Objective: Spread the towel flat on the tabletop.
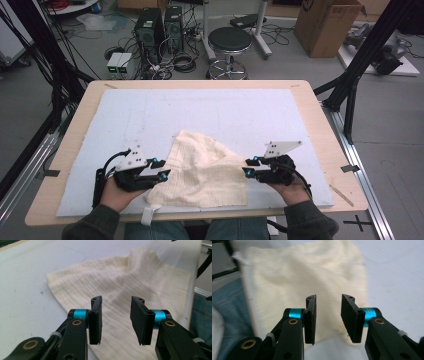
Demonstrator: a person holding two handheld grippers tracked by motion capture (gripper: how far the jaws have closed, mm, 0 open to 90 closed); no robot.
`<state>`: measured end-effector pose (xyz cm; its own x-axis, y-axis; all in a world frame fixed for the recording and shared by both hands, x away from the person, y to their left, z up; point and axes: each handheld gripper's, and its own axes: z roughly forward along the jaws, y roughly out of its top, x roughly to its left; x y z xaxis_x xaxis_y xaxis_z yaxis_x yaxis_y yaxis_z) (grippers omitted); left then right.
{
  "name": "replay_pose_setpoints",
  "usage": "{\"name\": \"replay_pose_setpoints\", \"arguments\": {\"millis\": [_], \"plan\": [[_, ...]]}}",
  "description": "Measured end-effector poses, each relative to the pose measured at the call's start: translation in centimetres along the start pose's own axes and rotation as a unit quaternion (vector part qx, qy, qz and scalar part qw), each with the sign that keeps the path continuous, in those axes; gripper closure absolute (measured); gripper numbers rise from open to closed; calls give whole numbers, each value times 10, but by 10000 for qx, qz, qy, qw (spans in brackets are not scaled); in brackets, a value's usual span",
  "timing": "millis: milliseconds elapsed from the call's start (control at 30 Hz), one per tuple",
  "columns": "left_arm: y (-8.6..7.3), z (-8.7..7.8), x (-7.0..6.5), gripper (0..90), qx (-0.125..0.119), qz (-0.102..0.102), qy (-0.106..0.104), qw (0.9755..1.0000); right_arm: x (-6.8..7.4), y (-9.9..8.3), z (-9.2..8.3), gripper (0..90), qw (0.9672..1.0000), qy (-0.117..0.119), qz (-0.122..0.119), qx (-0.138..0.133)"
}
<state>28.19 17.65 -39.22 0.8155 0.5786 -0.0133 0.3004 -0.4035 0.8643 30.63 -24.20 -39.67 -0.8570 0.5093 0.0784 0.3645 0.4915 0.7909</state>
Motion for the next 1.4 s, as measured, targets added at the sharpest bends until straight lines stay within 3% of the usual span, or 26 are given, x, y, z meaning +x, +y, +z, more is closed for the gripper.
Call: {"name": "replay_pose_setpoints", "arguments": {"millis": [100, 200, 333, 400, 433, 500, 600, 733, 867, 933, 1000, 1067, 1267, 1400], "plan": [[11, 14, 13, 569, -70, -93, 91, 9999, -25, -7, 10, 641, 9993, -177, 313, 89], [20, 29, 24, 561, -16, -138, 252, 9996, -39, -16, 20, 632, 9982, -134, 514, 263], [27, 50, 41, 563, 65, -352, 404, 9985, -43, -21, 25, 628, 9973, -82, 580, 440], [28, 62, 51, 585, 152, -576, 376, 9975, -44, -23, 27, 632, 9971, -76, 577, 487], [29, 68, 56, 634, 207, -690, 240, 9971, -45, -23, 28, 642, 9969, -63, 598, 509], [30, 79, 65, 655, 339, -768, 358, 9958, -45, -24, 29, 673, 9970, -53, 553, 535], [31, 92, 76, 628, 502, -878, 613, 9930, -48, -26, 30, 677, 9967, 0, 611, 537], [35, 109, 87, 579, 492, -1192, 709, 9891, -50, -26, 33, 689, 9965, 92, 631, 534], [36, 128, 90, 509, 713, -1392, 848, 9840, -50, -26, 33, 749, 9964, 200, 593, 565], [32, 134, 91, 535, 852, -1491, 846, 9815, -49, -26, 34, 803, 9967, 200, 526, 592], [29, 137, 89, 695, 1083, -1320, 858, 9816, -49, -25, 35, 824, 9965, 267, 504, 618], [31, 134, 87, 849, 1113, -1160, 796, 9838, -51, -23, 35, 831, 9964, 274, 470, 651], [42, 103, 74, 854, 881, -686, 905, 9896, -58, -8, 27, 839, 9984, -113, 374, 413], [38, 75, 68, 854, 683, -570, 1069, 9903, -62, 4, 20, 839, 9985, -424, 345, 95]]}}
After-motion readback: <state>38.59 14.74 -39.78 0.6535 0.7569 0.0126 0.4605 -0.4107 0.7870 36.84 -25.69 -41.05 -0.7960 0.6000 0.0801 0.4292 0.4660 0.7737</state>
